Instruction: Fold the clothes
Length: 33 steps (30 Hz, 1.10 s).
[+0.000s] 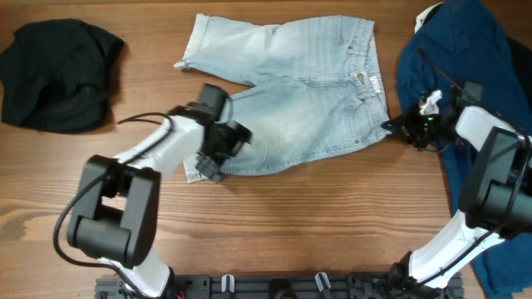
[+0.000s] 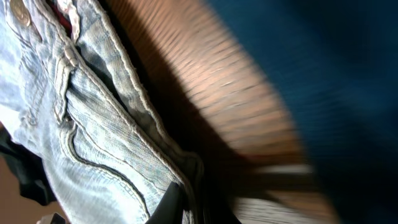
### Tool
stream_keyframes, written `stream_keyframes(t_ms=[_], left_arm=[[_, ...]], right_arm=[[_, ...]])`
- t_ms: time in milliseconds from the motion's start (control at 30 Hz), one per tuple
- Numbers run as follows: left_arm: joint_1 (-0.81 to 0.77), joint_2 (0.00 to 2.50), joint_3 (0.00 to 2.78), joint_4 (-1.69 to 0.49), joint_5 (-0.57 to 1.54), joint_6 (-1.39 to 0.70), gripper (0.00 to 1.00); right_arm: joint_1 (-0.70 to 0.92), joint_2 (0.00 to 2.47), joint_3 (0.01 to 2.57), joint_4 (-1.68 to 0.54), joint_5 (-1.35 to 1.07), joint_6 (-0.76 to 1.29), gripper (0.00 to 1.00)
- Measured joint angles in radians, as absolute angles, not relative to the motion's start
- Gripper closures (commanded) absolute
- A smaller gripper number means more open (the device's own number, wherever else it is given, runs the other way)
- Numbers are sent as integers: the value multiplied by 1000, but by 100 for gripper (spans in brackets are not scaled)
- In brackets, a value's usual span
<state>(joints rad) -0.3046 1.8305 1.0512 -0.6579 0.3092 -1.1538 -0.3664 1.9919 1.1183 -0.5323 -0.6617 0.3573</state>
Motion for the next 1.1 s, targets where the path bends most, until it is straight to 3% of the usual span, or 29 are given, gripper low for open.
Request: stream_keyframes(t_ms=[233, 333, 367, 400, 433, 833, 1100], left_arm=[[-136, 1828, 1056, -744, 252, -1076, 4], [-158, 1830, 1055, -775, 222, -1050, 24], [-164, 1831, 1055, -781, 216, -1050, 41], [-169, 1832, 1053, -785, 212, -1044, 81], [-172, 1832, 1052, -785, 209, -1042, 96], [-179, 1840, 1039, -570, 206, -1030, 96], [-205, 1795, 1023, -605, 177, -1030, 96]], right_arm=[[-391, 1994, 1121, -542, -669, 352, 96], [-391, 1994, 1121, -543, -668, 351, 96], [-391, 1994, 1121, -543, -668, 351, 96], [-391, 1994, 1121, -545, -668, 350, 96], [-391, 1994, 1122, -545, -668, 350, 96], [-391, 1970, 1124, -542, -640, 325, 96], [-382, 1719, 1129, -613, -516, 325, 96]])
